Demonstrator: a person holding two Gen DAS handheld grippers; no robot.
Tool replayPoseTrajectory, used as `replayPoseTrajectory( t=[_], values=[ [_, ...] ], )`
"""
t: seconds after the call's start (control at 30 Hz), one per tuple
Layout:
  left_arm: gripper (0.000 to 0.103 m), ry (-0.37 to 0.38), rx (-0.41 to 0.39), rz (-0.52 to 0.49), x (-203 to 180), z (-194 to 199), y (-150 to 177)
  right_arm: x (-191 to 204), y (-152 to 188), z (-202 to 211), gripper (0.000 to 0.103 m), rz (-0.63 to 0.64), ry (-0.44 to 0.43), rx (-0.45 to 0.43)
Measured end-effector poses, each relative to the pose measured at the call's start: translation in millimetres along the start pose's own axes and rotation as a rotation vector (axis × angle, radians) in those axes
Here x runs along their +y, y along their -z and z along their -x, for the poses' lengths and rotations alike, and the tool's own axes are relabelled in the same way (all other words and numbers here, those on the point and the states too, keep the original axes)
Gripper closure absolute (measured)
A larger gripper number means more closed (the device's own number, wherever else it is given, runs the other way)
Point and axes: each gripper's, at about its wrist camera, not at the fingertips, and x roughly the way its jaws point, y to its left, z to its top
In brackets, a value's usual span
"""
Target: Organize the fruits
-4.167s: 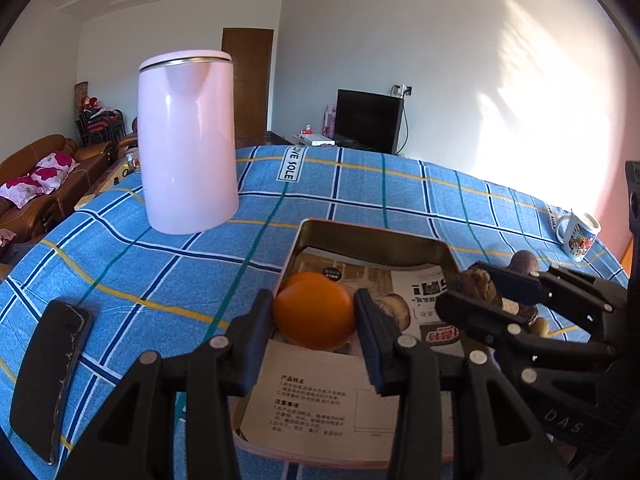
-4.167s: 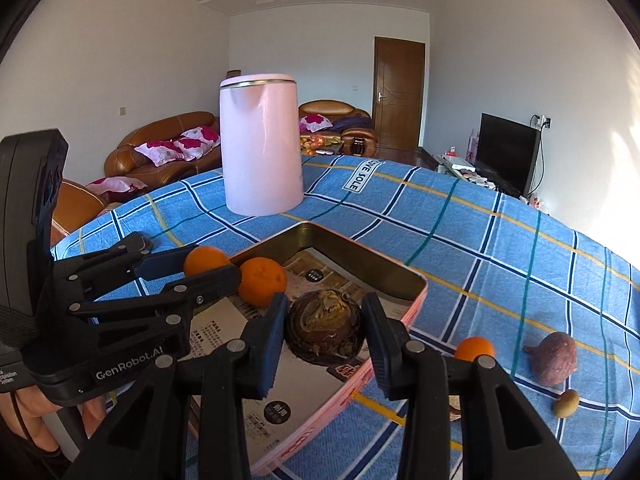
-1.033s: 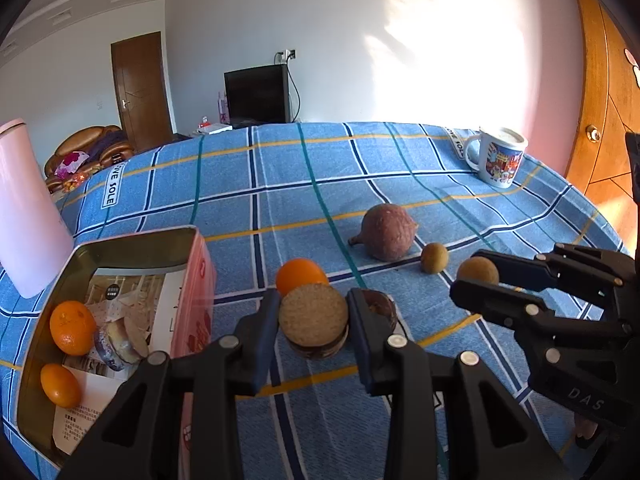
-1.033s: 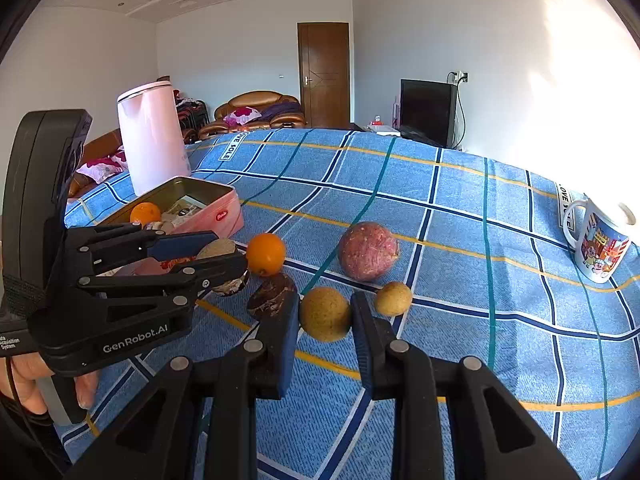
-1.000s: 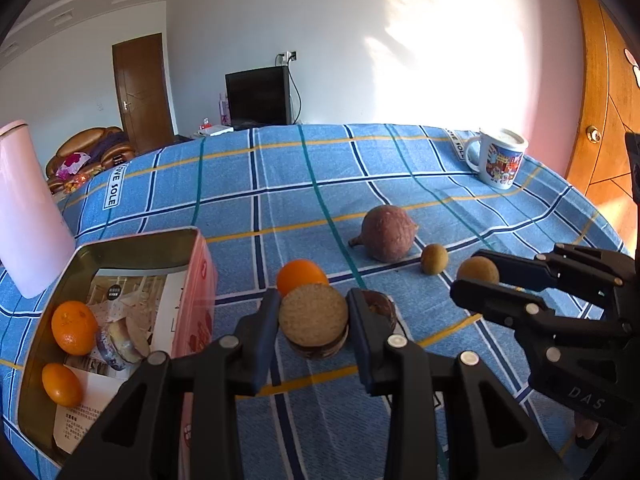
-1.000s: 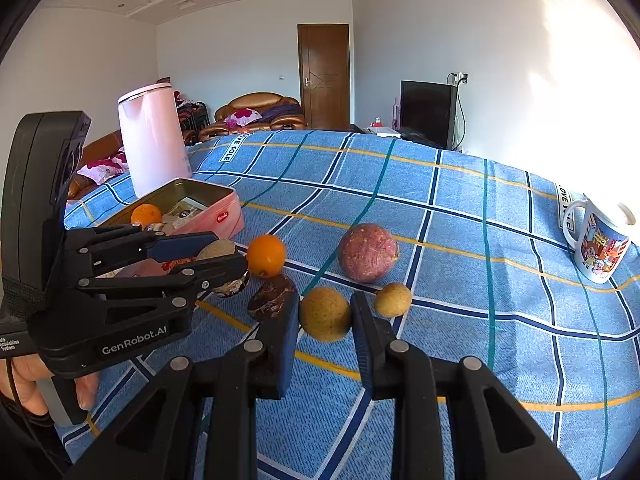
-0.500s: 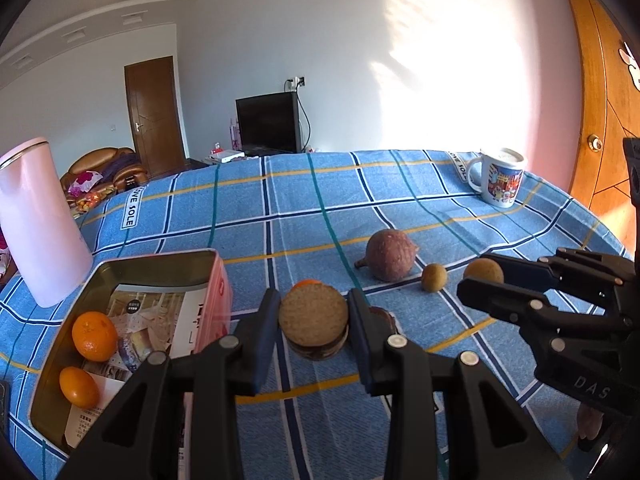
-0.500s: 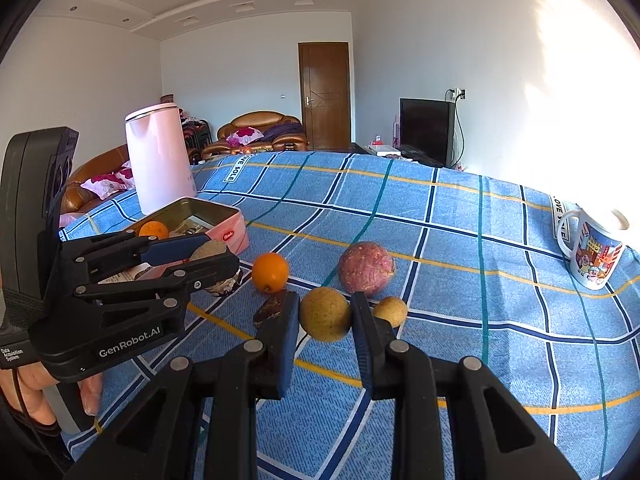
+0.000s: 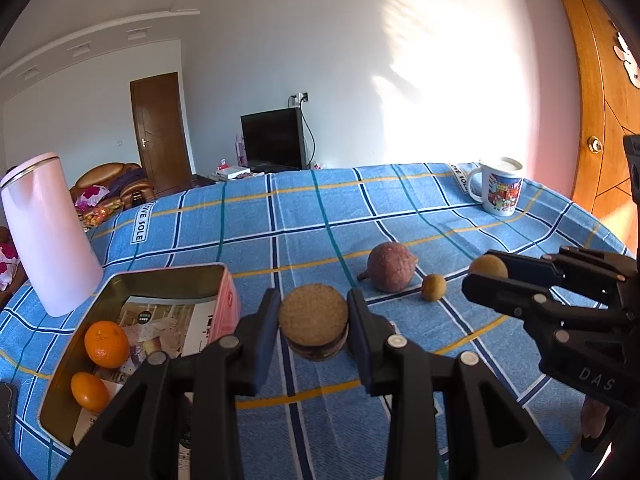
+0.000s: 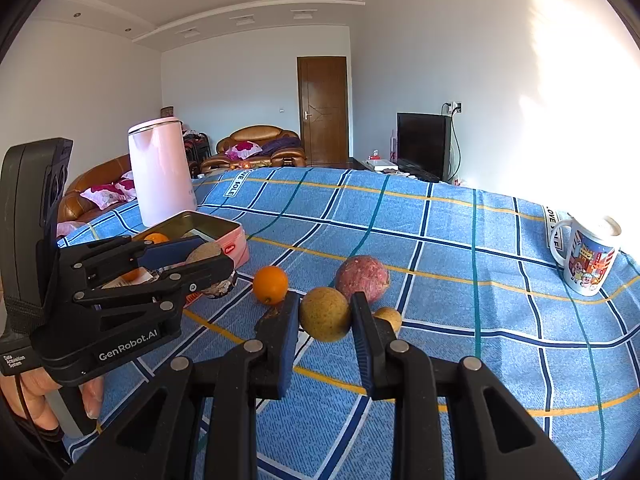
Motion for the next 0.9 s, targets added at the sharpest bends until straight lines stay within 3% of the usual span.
replayPoseTrajectory(
  t=[0.6,0.9],
  values=[
    [0.067,-0.029,-0.070,-0.004,-0.7,13.2,0.6,2.5,1.9,19.5,0.076,0.009,0.035,-0.095],
    [0.067,-0.024,-0.082,0.018,6.2,19.3,0.0,3.9,-0.9,15.2,0.076,0.011,0.028,-0.075]
  ],
)
